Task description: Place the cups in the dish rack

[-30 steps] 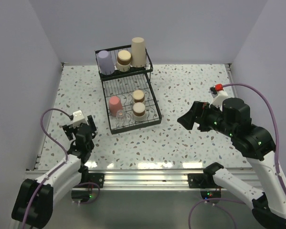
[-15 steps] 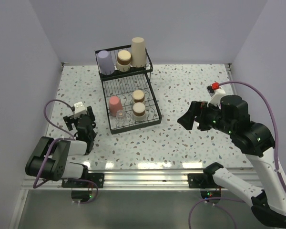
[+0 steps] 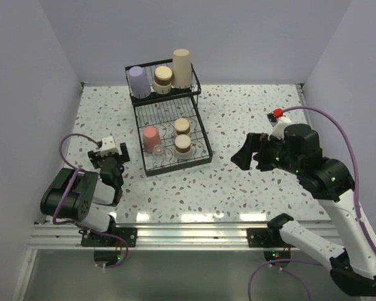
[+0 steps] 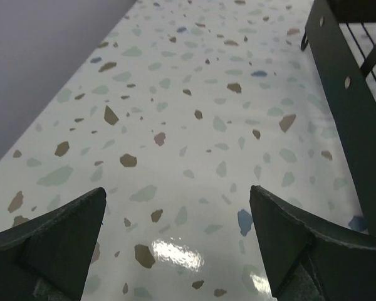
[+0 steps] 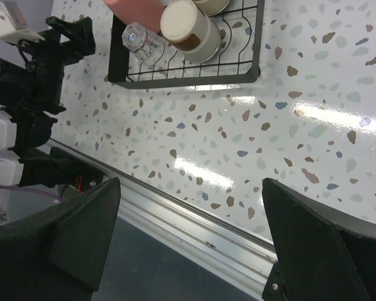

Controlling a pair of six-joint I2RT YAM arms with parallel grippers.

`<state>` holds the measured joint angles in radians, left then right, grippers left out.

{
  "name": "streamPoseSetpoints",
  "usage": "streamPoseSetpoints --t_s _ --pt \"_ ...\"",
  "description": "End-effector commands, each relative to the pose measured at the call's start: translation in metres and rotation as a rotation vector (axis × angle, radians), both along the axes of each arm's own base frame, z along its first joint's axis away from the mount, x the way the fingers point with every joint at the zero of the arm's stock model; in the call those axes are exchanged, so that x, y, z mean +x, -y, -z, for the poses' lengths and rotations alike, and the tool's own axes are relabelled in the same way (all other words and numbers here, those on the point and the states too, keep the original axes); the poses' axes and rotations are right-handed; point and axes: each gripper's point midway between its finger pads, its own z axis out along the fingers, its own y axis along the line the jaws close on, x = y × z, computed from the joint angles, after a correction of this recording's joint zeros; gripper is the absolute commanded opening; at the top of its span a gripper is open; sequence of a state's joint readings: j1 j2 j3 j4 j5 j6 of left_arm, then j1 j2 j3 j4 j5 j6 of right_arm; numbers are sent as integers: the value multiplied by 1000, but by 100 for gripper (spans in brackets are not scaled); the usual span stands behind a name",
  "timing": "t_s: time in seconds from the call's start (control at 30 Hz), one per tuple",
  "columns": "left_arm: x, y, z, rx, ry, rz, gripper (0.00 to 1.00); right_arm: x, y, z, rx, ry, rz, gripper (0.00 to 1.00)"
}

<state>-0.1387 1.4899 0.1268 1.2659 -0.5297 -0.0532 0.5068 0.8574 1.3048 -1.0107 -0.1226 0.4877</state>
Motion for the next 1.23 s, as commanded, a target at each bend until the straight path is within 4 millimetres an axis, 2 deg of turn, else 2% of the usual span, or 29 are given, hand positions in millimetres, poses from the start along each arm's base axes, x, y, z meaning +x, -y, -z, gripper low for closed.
streamPoseSetpoints --t_s 0.0,0.07,0.17,0.2,0.33,0.37,0.43,0.63,0.9,1.1,1.17,1.2 --pt "14 15 -25 4 98 91 100 8 -10 -7 42 34 -17 98" --pt "15 8 -37 20 160 56 100 9 -13 -11 59 32 -22 98" --pt "14 10 -27 18 112 64 100 6 -18 -17 86 41 -48 98" --pt "15 10 -33 22 141 60 100 5 -18 -21 99 64 -50 98" --pt "14 10 -35 20 146 63 100 3 -18 -20 128 59 -31 98" --pt "15 11 -29 21 117 67 100 2 -20 -18 135 56 -42 98" --pt "15 11 -31 15 122 65 100 0 -24 -25 176 82 -61 98" --pt "15 11 -31 17 129 67 100 14 -29 -19 168 93 -54 98" --pt "15 11 -32 16 132 65 100 29 -52 -57 246 210 -144 98" --pt "15 11 -32 16 132 65 100 32 -62 -66 291 245 -181 98" --pt "15 11 -32 16 132 65 100 37 -61 -65 280 242 -163 98" --pt "15 11 -32 16 132 65 100 46 -58 -61 250 235 -126 98"
